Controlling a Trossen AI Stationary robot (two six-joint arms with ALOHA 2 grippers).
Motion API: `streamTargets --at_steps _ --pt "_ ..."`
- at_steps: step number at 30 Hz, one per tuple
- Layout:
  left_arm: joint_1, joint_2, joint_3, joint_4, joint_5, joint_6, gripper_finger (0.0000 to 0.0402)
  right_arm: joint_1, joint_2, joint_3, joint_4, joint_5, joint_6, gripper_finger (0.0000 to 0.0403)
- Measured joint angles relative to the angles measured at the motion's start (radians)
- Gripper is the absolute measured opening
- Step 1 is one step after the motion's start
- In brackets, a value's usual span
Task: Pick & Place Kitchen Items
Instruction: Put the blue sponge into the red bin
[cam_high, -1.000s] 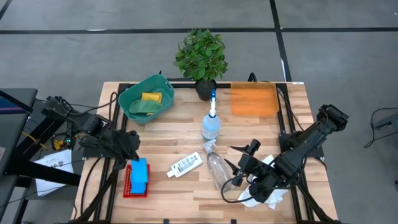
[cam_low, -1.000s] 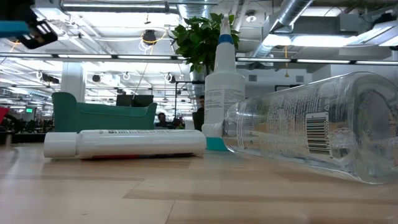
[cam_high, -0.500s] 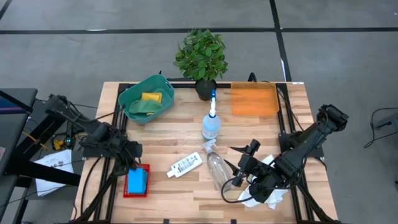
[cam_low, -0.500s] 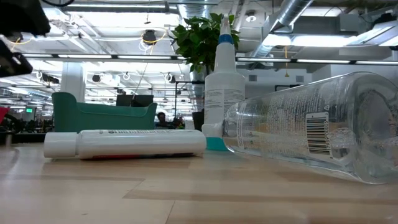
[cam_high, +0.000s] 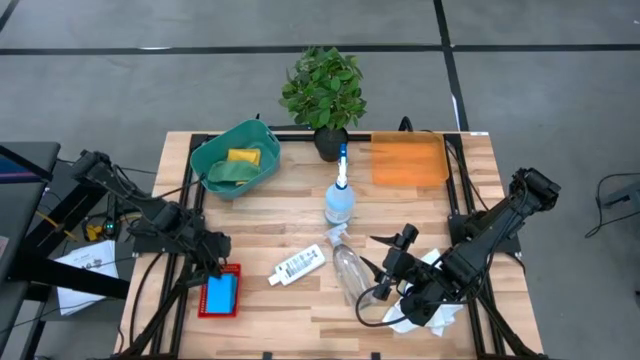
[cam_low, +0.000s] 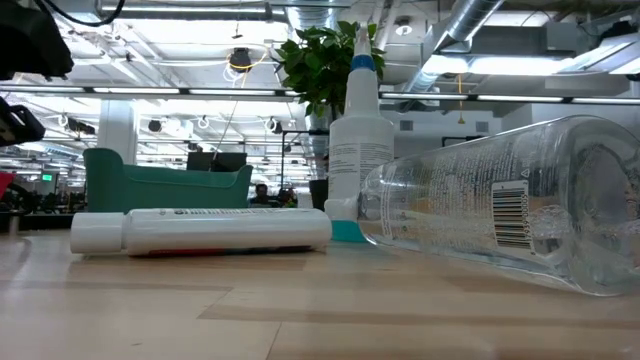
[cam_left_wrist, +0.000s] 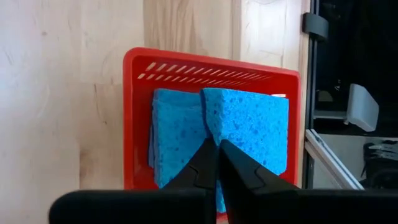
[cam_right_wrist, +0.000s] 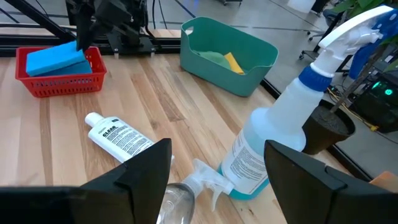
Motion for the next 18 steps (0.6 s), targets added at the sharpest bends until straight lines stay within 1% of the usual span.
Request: streamTargets --at_steps 6,12,18 --pt "0.0 0.0 -0.043 0.054 -0.006 -0.001 0.0001 0.0 0.0 0.0 0.0 0.0 0.0 0.025" --pt "0.0 0.0 -0.049 0.053 -0.02 0.02 0.0002 0.0 0.0 0.0 0.0 0.0 0.0 0.025" --pt "0.0 0.0 -0.049 0.053 -0.021 0.022 0.0014 0.0 0.0 -0.001 0.0 -0.003 0.0 0.025"
